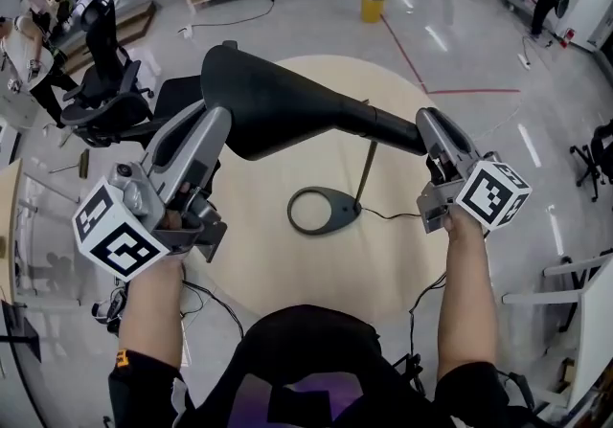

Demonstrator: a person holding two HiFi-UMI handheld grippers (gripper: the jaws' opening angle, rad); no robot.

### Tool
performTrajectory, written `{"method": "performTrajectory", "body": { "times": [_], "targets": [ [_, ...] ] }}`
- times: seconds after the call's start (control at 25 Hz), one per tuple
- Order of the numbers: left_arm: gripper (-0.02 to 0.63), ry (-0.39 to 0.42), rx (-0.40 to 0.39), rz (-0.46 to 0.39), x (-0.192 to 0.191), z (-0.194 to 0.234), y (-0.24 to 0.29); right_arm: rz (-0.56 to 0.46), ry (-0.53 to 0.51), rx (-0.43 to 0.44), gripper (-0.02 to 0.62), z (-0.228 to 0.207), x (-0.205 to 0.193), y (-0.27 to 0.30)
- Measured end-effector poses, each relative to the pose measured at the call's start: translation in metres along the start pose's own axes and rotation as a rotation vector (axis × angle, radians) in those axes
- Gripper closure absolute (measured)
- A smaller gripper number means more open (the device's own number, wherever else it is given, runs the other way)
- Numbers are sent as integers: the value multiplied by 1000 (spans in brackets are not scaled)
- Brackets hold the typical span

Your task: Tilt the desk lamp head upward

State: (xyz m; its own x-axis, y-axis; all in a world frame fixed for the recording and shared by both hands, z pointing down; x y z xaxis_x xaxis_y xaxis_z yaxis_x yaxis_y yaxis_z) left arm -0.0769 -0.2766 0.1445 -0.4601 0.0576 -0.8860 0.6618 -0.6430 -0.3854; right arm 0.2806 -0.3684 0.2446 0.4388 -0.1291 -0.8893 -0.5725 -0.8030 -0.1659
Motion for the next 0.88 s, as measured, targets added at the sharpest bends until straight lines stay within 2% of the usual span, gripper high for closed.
{"method": "performTrajectory", "body": {
  "times": [0.4, 0.72, 0.88],
  "targets": [
    [502, 79, -48, 3, 25, -20, 35, -41, 205, -27, 488, -6, -26, -3],
    [502, 137, -94, 12, 33, -35, 64, -50, 273, -24, 489, -8, -38, -1],
    [502, 143, -94, 8, 33, -36, 64, -54, 266, -16, 508, -6, -40, 0]
  ]
}}
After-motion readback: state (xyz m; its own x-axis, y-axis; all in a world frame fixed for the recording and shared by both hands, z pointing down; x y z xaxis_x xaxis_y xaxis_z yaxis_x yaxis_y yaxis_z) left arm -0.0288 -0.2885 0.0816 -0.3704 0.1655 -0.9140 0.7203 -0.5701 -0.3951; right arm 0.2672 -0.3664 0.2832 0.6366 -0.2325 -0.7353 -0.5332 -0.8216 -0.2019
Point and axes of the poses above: the fingertips, and each gripper's own axes: y forward along the fingers, z to its left, x out of its top, the point moved 8 cm from there along -y, backward along the fingers, and after that the axes turned 7 degrees about -z, right-handed, at the moved point
